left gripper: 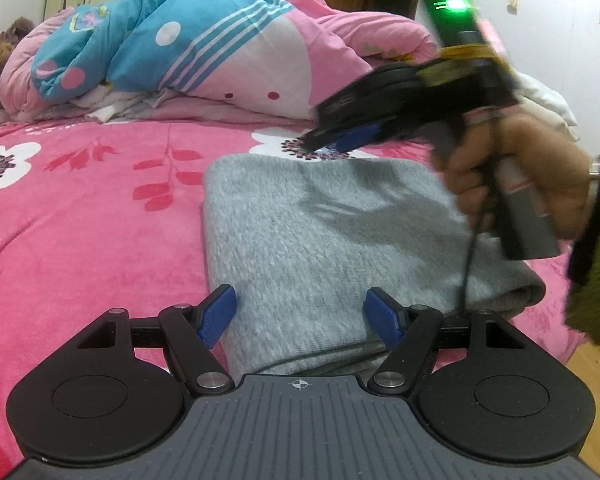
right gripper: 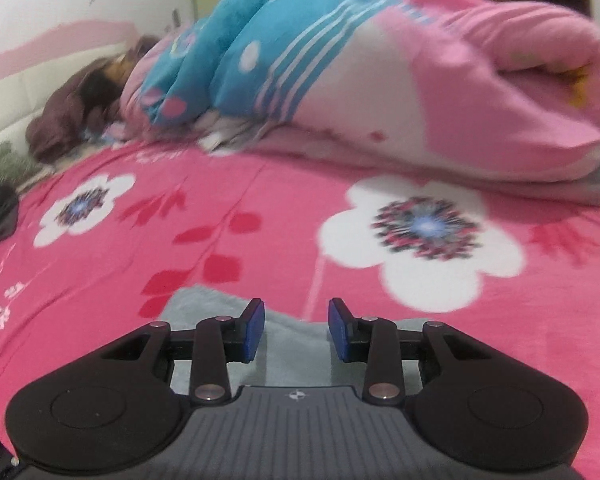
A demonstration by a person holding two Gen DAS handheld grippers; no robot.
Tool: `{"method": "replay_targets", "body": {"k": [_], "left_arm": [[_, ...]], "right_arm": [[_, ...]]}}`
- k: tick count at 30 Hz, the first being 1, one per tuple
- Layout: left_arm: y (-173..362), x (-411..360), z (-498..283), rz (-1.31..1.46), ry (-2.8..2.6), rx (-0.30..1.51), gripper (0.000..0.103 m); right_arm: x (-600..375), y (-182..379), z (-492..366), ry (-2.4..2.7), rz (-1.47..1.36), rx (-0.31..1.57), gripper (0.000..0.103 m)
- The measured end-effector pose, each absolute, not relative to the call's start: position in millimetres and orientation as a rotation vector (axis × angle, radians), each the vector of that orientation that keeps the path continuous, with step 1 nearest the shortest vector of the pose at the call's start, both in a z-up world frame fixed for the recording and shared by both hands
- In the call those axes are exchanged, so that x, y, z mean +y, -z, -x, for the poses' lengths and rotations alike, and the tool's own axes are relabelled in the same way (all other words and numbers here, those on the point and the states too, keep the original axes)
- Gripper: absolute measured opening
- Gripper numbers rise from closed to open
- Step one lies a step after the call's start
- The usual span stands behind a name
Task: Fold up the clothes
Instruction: 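Press the open right tool onto the sweatpants to flatten, then withdraw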
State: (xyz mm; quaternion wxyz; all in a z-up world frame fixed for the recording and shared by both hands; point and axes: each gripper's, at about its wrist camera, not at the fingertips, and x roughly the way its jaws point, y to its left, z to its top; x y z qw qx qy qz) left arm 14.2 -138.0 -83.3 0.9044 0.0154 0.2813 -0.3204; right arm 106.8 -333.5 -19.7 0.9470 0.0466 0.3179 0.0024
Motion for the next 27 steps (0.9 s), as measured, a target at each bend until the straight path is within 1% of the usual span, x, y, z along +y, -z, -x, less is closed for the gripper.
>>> {"method": "replay_targets", "body": {"k": [3,6,10,14,23,27], "left_arm": [[83.1,-137.8,-14.8,-0.031,0.662,0.582,0.072],[83.7,-137.3,-15.0,-0.031,0.663,0.578,0.072],[84.8,-136.0,-14.0,-0.029,0.666,0.57,0.072],[85.2,-135.7,-13.5,-0.025,0.664,0.57,0.072],[85.9,-135.1,-15.6,-0.023,0.666,0.569,0.073],[86.2,-134.6,-15.4,-0.02,0.668,0.567,0.073]], "right_arm": [[-353.7,12.9,-89.2,0.029,-0.105,0.641,0.038],[-371.1,30.5,-92.1,0.086,-0.111,0.714,0.037],[-380.9,42.8,-99.4,0.108,-0.146,0.705,0.038],[-380.3,30.9,-86.4,0.105,-0.147,0.656,0.038],[-371.4,7.0,-8.8,0.031,-0.085,0.598,0.038],[-377.6,38.0,-11.1,0.074,-0.105,0.689,0.037]]}}
